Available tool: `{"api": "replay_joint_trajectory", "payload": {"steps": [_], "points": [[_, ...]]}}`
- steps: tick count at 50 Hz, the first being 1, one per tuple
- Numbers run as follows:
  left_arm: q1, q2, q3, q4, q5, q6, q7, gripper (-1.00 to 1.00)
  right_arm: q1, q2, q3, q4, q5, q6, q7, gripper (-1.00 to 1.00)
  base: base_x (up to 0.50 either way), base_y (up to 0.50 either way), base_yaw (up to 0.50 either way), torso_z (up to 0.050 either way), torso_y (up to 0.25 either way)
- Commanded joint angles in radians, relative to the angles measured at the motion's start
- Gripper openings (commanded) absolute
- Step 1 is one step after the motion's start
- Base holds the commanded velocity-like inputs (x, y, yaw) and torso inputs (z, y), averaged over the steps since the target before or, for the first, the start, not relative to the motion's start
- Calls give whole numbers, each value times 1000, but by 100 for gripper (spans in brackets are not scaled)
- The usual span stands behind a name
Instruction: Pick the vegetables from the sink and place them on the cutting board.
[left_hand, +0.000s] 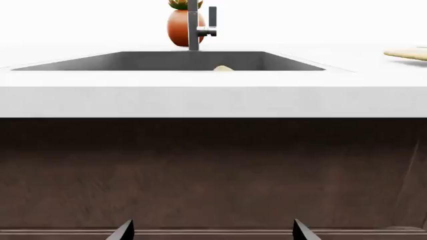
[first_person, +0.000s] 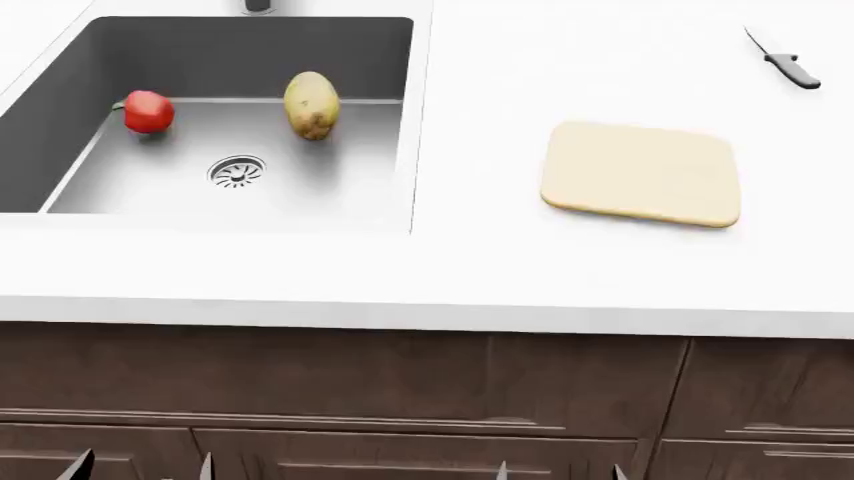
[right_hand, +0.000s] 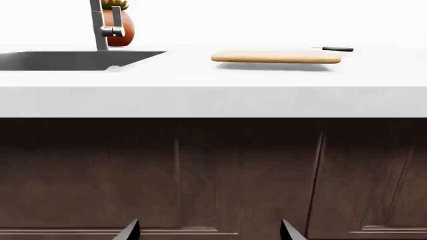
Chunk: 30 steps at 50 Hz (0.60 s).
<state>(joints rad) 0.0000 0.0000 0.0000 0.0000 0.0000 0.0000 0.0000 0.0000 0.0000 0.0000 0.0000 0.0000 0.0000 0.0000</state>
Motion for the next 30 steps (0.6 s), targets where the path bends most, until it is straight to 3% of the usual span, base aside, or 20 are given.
{"api": "replay_joint_trajectory", "payload": {"steps": [1,11,30], "points": [[-2,-15,18,0,-20,0,-17,100,-2,16,-24,-6,9,-8,20,100,0,0,0,0,0],[-6,-48,50,-1,-50,-17,-42,100,-9,50,-70,-11,28,-21,43,100,0,0,0,0,0],[-11,-78,85,-13,-62,-21,-87,100,-8,79,-108,-16,44,-2,77,100,30,500,0,0,0]]}}
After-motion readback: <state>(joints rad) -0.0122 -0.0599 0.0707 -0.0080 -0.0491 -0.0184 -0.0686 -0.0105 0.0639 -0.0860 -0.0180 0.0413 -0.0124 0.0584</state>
